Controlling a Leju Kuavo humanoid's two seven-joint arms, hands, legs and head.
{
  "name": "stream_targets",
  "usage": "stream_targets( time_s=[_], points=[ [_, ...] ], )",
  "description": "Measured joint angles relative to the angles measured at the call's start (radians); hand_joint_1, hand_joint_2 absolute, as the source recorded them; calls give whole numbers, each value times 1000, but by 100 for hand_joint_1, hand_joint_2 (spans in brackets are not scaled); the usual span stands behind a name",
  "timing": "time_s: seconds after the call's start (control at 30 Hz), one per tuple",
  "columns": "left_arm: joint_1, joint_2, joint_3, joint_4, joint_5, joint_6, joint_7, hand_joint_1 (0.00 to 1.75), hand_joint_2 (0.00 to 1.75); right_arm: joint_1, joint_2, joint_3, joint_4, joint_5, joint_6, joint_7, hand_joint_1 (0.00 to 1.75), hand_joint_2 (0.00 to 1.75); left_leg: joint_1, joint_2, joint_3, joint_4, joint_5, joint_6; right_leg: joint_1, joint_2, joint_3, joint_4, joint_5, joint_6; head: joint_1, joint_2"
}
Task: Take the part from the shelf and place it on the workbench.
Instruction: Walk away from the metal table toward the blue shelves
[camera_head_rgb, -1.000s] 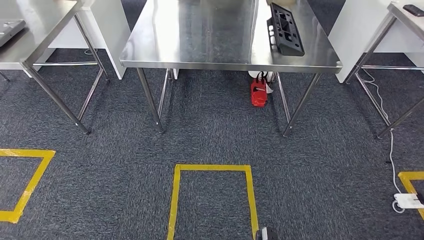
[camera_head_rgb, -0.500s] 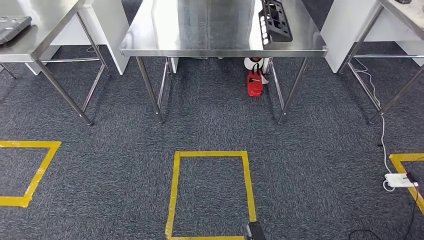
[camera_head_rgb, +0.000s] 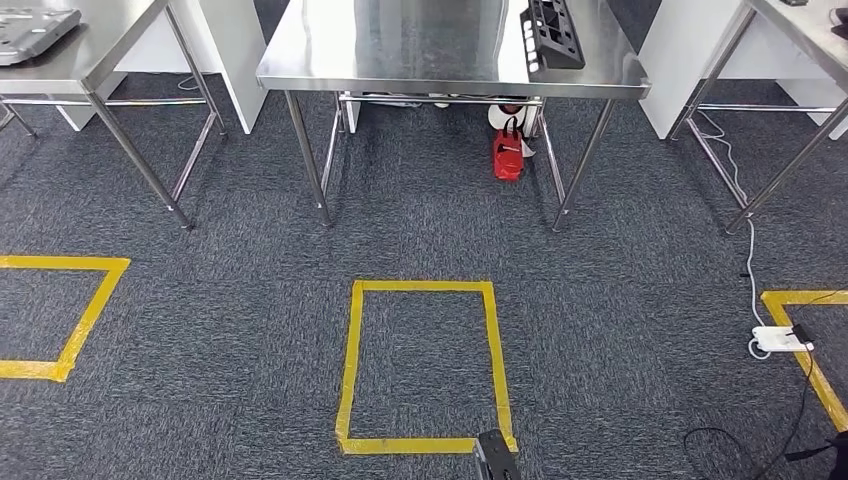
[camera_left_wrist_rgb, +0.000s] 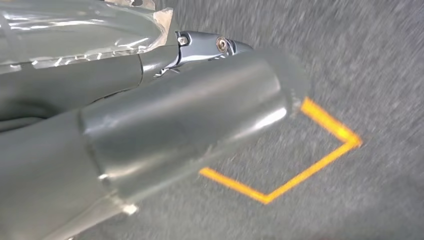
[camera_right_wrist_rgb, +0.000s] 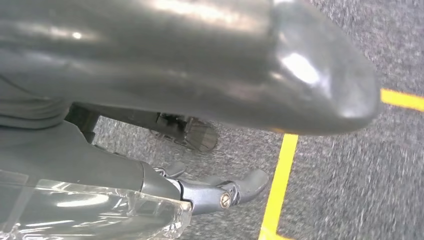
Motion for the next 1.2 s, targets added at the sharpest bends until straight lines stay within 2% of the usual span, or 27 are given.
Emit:
stream_targets(
  time_s=[0.1,0.13,0.17,0.2,0.23,0.27,0.33,0.37,0.4,0.43,0.47,0.5,0.53,0.6,0.63,0.67,0.7,0.73,0.77,0.8,0.83,0.87,0.9,0.97,1.03,1.1,1.2],
  points=[
    [-8,-1,-14,0,-32,72,-48,0,0,6,1,-39,0,-76,-13,-86,0,0,-1,4,-55,-1,44,12,-3,6,-48,165,-134,-14,8,0],
    [-9,-2,-19,0,-35,84,-60,0,0,5,0,-52,-1,-93,-14,-126,0,0,-1,6,-72,0,58,12,-3,6,-53,221,-153,-10,8,0],
    [-10,-3,-22,0,-36,93,-70,0,0,5,-1,-65,-2,-106,-15,-161,0,0,-2,8,-89,1,73,10,-4,6,-45,254,-149,1,8,0],
    [-11,-5,-25,0,-36,99,-76,0,0,3,-2,-75,-4,-115,-15,-185,0,0,-2,11,-106,2,88,7,-4,6,-23,258,-126,13,8,0],
    [-11,-6,-26,0,-36,103,-81,0,0,2,-3,-84,-6,-120,-15,-198,0,0,-2,12,-122,3,102,4,-5,6,17,224,-99,23,8,0],
    [-12,-7,-27,0,-36,105,-84,0,0,0,-4,-92,-9,-124,-15,-204,0,0,-2,12,-137,4,116,0,-5,6,75,156,-83,25,8,0],
    [-14,-9,-28,-1,-36,108,-87,0,0,-5,-4,-102,-15,-126,-15,-208,0,0,-5,11,-155,6,141,-10,0,7,194,-16,-101,12,7,0],
    [-16,-10,-29,-1,-36,108,-87,0,0,-8,-4,-106,-17,-127,-15,-208,0,0,-5,11,-158,5,153,-14,3,8,228,-74,-117,5,5,0],
    [-17,-10,-30,-1,-36,108,-88,0,0,-9,-4,-109,-19,-127,-15,-209,0,0,-6,11,-160,3,166,-20,6,8,238,-102,-124,-2,4,0],
    [-17,-10,-31,-1,-36,109,-90,0,0,-9,-4,-112,-19,-128,-16,-212,0,0,-4,10,-162,0,174,-26,2,7,230,-104,-120,-9,2,0],
    [-17,-9,-31,-1,-36,109,-94,0,0,-9,-4,-115,-19,-129,-18,-218,0,0,-2,8,-168,3,166,-32,-1,5,220,-102,-110,-17,1,0],
    [-16,-8,-32,-1,-36,110,-101,0,0,-8,-4,-118,-20,-131,-21,-226,0,0,1,6,-176,20,137,-39,-5,3,209,-100,-97,-29,0,0],
    [-15,-7,-33,-1,-36,109,-110,0,0,-9,-4,-121,-23,-132,-25,-238,0,0,3,4,-188,59,87,-45,-8,1,196,-100,-84,-39,-1,0],
    [-14,-5,-35,-2,-35,105,-125,0,0,-12,-7,-125,-29,-137,-36,-256,0,0,5,0,-215,189,-24,-55,-6,-1,165,-99,-58,-49,-3,0],
    [-14,-3,-36,-3,-35,106,-128,0,0,-13,-9,-127,-33,-142,-41,-263,0,0,6,-1,-224,256,-49,-59,-4,-2,151,-97,-46,-49,-3,0],
    [-14,-1,-37,-4,-35,111,-129,0,0,-14,-12,-131,-36,-147,-43,-267,0,0,7,-1,-225,303,-43,-61,-4,-2,136,-95,-36,-48,-3,0],
    [-14,1,-38,-5,-35,121,-126,0,0,-14,-16,-135,-39,-154,-45,-271,0,0,9,-2,-211,317,-13,-62,-3,-2,122,-91,-26,-45,-3,0],
    [-15,3,-38,-6,-36,136,-120,0,0,-14,-19,-140,-41,-162,-45,-274,0,0,11,-2,-179,293,21,-62,-4,-2,108,-86,-18,-41,-4,0],
    [-15,4,-40,-6,-39,151,-113,0,0,-14,-22,-145,-43,-170,-45,-278,0,0,13,-2,-131,236,42,-61,-4,-2,95,-79,-11,-36,-4,0],
    [-16,5,-43,-7,-44,166,-105,0,0,-13,-25,-150,-44,-177,-45,-282,0,0,13,-3,-75,161,43,-58,-3,-2,83,-71,-7,-32,-4,0],
    [-18,6,-47,-8,-53,180,-98,0,0,-13,-27,-155,-46,-184,-46,-286,0,0,13,-4,-28,92,28,-54,-2,-3,75,-64,-2,-26,-4,0],
    [-20,6,-52,-8,-62,192,-93,0,0,-13,-30,-160,-47,-189,-48,-290,0,0,10,-5,1,41,8,-49,0,-4,68,-59,2,-19,-4,0],
    [-21,6,-57,-8,-70,202,-89,0,0,-12,-32,-165,-48,-194,-51,-295,0,0,7,-5,12,15,-5,-42,2,-5,62,-57,8,-12,-3,0],
    [-23,6,-68,-8,-80,219,-84,0,0,-9,-36,-174,-49,-202,-57,-301,0,0,4,-4,5,1,-4,-24,3,-6,48,-55,16,1,-3,0],
    [-23,5,-76,-8,-85,228,-79,0,0,-5,-42,-182,-49,-210,-59,-305,0,0,0,-4,-3,-3,4,-17,6,-3,34,-57,13,-4,1,0],
    [-23,5,-83,-8,-87,234,-73,0,0,-3,-47,-190,-50,-216,-61,-305,0,0,-8,-5,-10,-1,9,-16,7,-1,27,-61,11,-15,5,0],
    [-24,5,-96,-8,-95,245,-63,0,0,-2,-55,-200,-50,-226,-66,-299,0,0,-17,-4,-15,0,17,-5,2,1,27,-67,40,-8,5,0]
  ],
)
